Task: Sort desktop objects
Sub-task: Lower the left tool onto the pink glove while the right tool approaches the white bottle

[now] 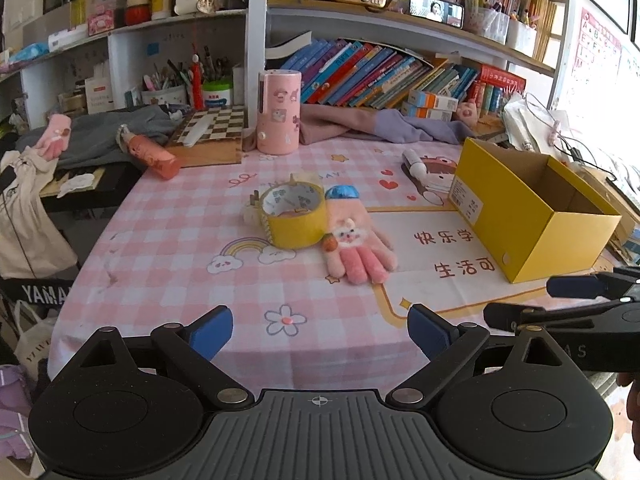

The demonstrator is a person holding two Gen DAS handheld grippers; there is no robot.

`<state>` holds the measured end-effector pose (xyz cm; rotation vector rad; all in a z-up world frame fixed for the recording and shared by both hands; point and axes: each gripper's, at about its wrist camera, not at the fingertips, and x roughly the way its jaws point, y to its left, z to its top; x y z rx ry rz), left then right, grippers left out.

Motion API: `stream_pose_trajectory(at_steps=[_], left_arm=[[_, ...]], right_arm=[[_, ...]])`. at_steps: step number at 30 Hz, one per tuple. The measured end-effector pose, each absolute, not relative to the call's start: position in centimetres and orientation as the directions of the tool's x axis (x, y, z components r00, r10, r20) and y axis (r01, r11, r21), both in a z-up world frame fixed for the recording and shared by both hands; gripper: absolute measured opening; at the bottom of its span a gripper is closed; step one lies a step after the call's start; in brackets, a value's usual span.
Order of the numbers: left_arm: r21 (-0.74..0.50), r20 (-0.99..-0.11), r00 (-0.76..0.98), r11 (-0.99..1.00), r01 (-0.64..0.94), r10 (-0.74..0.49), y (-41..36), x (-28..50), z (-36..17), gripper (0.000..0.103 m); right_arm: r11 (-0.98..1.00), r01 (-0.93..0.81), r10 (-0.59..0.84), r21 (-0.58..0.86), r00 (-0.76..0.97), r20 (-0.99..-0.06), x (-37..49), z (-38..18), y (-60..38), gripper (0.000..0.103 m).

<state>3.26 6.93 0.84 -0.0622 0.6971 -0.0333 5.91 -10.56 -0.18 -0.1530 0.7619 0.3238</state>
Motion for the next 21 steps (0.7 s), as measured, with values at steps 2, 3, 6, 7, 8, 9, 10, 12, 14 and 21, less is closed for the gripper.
stream_pose_trajectory(at_steps=[2, 3, 6, 7, 8, 9, 10, 12, 14, 21], left_arm=[[-0.072, -0.641, 0.765, 0.997, 0.015, -0.058, 6.8, 4.0, 0.7, 0.096], [-0.074, -0.642, 0.765, 0.997, 0.015, -0.059, 6.7, 4.4, 0.7, 0.096], [-0.09, -0.643, 0.763, 0.996, 0.011, -0.067, 6.7, 5.7, 0.7, 0.096], [-0.094, -0.643, 0.763, 0.996, 0.008, -0.067, 6.7, 6.2, 0.6, 0.096], [-0.096, -0.643, 0.763, 0.995, 0.004, -0.065, 6.7, 6.7, 0.6, 0.096], [-0.096, -0.643, 0.763, 0.995, 0.001, -0.063, 6.7, 7.1, 0.6, 0.096], [-0.096, -0.644, 0.762, 0.995, -0.003, -0.06, 6.7, 7.6, 0.5, 0.096], [-0.095, -0.648, 0.759, 0.995, -0.01, -0.054, 6.7, 8.5, 0.4, 0.096], [-0.092, -0.653, 0.756, 0.996, -0.017, -0.047, 6.8, 9.4, 0.3, 0.096], [-0.095, -0.656, 0.754, 0.994, -0.051, -0.024, 7.2, 12.5, 0.1, 0.096]], right_arm=[[0.94, -0.341, 0.227, -0.03, 0.685, -0.692, 6.7, -0.2, -10.6, 0.075], [0.94, -0.34, 0.225, -0.033, 0.689, -0.689, 7.1, -0.2, -10.5, 0.075], [0.941, -0.335, 0.22, -0.041, 0.701, -0.679, 8.6, -0.1, -10.4, 0.075], [0.942, -0.334, 0.219, -0.042, 0.704, -0.676, 9.1, -0.1, -10.4, 0.075], [0.943, -0.331, 0.218, -0.042, 0.707, -0.673, 9.6, -0.1, -10.4, 0.075], [0.944, -0.328, 0.217, -0.041, 0.709, -0.671, 10.2, 0.0, -10.3, 0.075], [0.945, -0.324, 0.216, -0.039, 0.71, -0.67, 10.9, 0.0, -10.3, 0.075], [0.948, -0.316, 0.214, -0.032, 0.709, -0.671, 12.4, -0.1, -10.3, 0.075], [0.951, -0.309, 0.213, -0.024, 0.708, -0.673, 13.8, -0.1, -10.2, 0.074], [0.953, -0.303, 0.223, -0.002, 0.705, -0.673, 18.1, -0.2, -9.7, 0.069]])
